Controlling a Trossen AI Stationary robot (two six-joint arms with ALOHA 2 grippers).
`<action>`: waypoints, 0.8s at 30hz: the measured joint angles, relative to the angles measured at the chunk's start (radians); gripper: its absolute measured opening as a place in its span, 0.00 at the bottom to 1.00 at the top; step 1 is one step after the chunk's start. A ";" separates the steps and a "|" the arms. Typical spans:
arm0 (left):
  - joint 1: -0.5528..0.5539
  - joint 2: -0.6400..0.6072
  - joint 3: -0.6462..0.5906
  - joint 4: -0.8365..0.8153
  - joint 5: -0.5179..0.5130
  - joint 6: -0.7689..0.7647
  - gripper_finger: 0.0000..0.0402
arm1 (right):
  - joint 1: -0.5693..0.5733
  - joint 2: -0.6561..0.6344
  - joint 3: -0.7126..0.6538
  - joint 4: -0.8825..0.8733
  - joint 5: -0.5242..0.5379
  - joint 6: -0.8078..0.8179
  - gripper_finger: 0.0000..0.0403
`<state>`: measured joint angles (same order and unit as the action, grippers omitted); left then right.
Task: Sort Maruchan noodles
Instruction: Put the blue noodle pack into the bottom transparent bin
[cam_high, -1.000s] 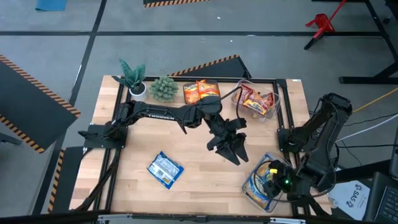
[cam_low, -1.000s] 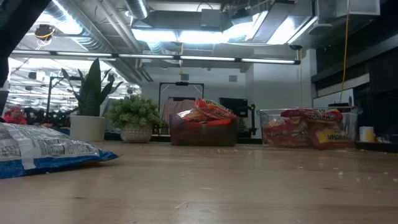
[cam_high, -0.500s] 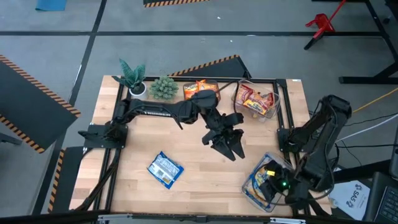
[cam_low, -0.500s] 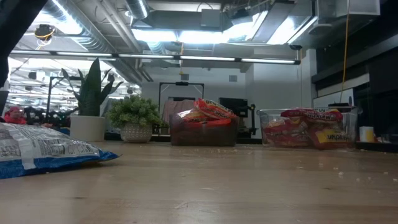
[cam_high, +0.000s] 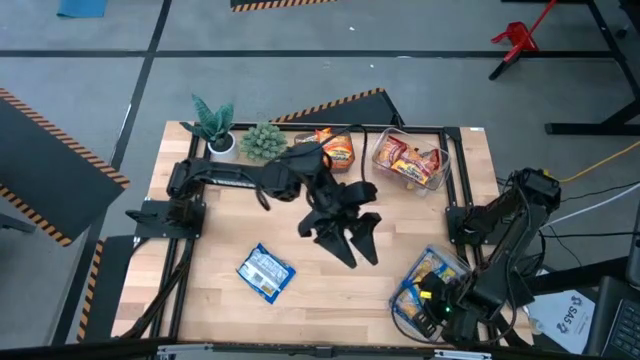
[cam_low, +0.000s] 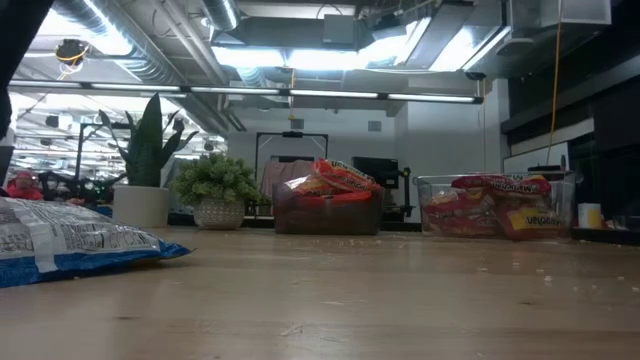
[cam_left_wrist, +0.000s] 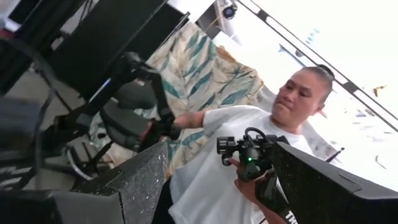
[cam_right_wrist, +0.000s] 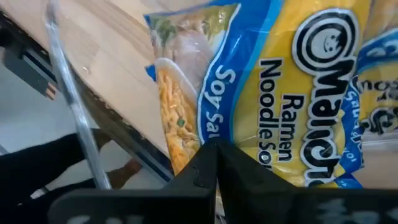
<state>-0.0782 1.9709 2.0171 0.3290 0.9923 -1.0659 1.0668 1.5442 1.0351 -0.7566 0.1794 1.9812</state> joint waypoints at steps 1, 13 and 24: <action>-0.004 -0.010 0.000 0.001 -0.008 -0.001 0.71 | 0.000 0.008 0.000 0.001 -0.016 0.000 0.02; -0.029 -0.215 0.001 -0.403 -0.057 0.264 0.71 | 0.000 -0.069 0.076 -0.042 0.201 -0.050 0.02; -0.296 -0.386 -0.002 -1.782 -1.289 0.404 0.71 | 0.000 -0.045 0.087 -0.052 0.306 -0.131 0.03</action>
<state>-0.3744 1.5847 2.0147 -1.4528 -0.2963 -0.6619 1.0664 1.4987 1.1225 -0.8088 0.4850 1.8497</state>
